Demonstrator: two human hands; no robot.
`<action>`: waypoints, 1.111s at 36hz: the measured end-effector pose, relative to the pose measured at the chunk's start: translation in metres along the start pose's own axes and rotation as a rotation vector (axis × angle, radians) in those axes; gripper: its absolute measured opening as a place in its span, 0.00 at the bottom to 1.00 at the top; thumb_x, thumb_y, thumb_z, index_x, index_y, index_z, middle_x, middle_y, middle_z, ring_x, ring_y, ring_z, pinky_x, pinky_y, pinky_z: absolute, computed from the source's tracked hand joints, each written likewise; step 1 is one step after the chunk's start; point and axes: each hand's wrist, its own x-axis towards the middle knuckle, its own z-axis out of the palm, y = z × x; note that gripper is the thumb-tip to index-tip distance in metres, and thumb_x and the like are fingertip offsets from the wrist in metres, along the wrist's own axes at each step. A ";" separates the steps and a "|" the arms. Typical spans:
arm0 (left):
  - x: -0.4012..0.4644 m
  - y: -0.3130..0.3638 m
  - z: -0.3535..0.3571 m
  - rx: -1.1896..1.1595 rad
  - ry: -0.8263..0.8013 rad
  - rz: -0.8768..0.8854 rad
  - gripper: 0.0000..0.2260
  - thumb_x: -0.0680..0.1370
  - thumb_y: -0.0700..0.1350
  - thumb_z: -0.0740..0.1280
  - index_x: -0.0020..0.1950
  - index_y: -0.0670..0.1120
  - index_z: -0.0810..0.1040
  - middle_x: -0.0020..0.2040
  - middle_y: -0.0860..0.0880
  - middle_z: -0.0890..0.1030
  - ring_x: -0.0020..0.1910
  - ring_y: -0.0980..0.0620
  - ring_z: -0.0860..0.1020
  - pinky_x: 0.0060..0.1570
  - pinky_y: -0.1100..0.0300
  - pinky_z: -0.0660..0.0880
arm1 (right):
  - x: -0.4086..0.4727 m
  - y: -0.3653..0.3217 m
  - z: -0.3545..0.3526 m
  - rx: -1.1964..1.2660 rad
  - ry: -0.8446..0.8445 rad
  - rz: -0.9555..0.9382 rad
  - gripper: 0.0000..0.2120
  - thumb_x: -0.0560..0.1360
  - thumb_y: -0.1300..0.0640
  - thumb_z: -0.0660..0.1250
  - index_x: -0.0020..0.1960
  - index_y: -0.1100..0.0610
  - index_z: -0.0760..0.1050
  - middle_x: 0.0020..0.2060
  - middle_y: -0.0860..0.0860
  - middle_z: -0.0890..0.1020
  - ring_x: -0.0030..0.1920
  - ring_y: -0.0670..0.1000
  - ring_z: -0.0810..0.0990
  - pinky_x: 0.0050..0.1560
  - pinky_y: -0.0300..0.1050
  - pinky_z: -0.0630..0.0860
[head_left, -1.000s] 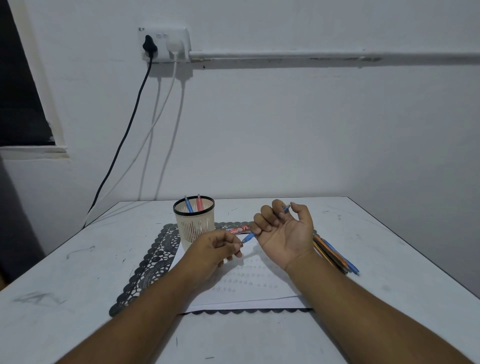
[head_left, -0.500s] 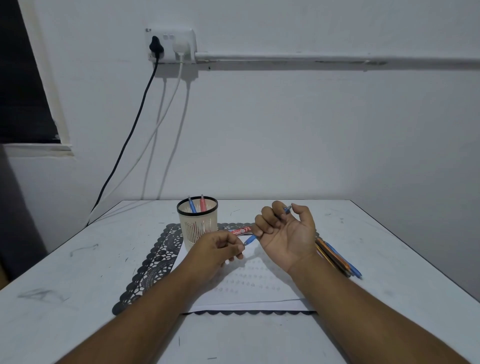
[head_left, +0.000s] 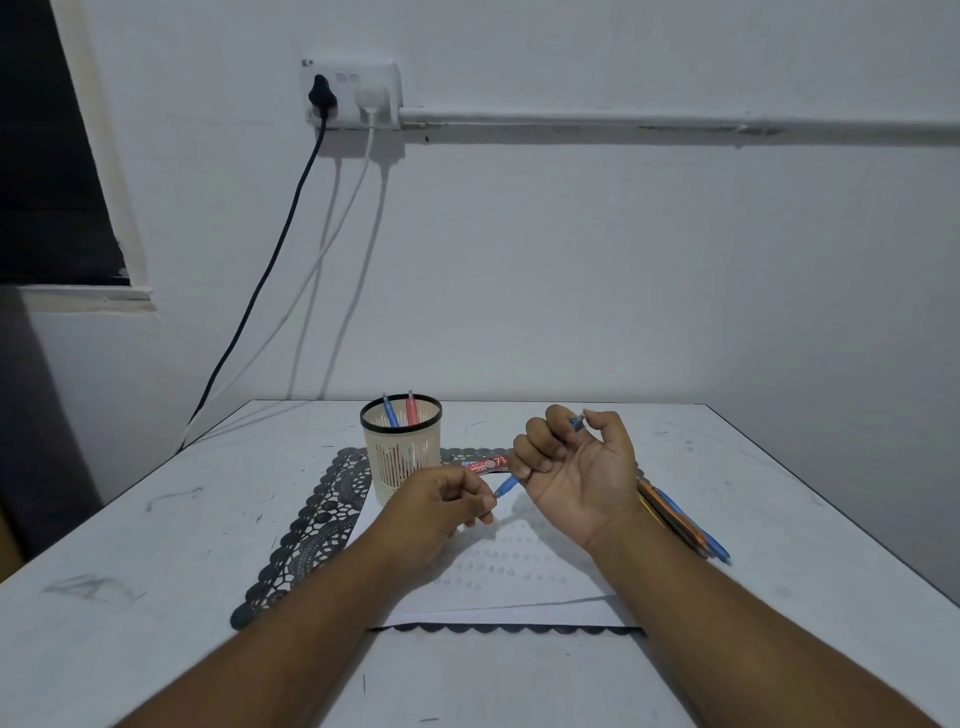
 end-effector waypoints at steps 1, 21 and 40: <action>0.001 0.000 0.000 0.003 -0.001 0.003 0.02 0.77 0.28 0.69 0.46 0.29 0.79 0.36 0.38 0.80 0.28 0.56 0.71 0.32 0.68 0.69 | 0.000 0.000 0.000 0.007 0.001 -0.003 0.14 0.75 0.48 0.53 0.33 0.54 0.60 0.30 0.50 0.59 0.33 0.51 0.54 0.37 0.48 0.59; 0.002 -0.003 0.000 -0.005 -0.005 0.026 0.01 0.76 0.27 0.69 0.44 0.30 0.80 0.36 0.38 0.80 0.29 0.56 0.72 0.32 0.68 0.69 | 0.000 0.000 -0.005 0.014 -0.028 0.013 0.14 0.75 0.48 0.54 0.34 0.54 0.59 0.30 0.50 0.59 0.33 0.52 0.55 0.38 0.48 0.58; -0.001 0.002 -0.001 0.021 -0.021 0.043 0.03 0.76 0.28 0.70 0.44 0.33 0.82 0.35 0.41 0.81 0.32 0.54 0.75 0.32 0.68 0.70 | -0.002 -0.002 -0.002 0.035 -0.006 0.033 0.15 0.76 0.48 0.52 0.34 0.54 0.60 0.31 0.50 0.57 0.34 0.52 0.54 0.38 0.48 0.57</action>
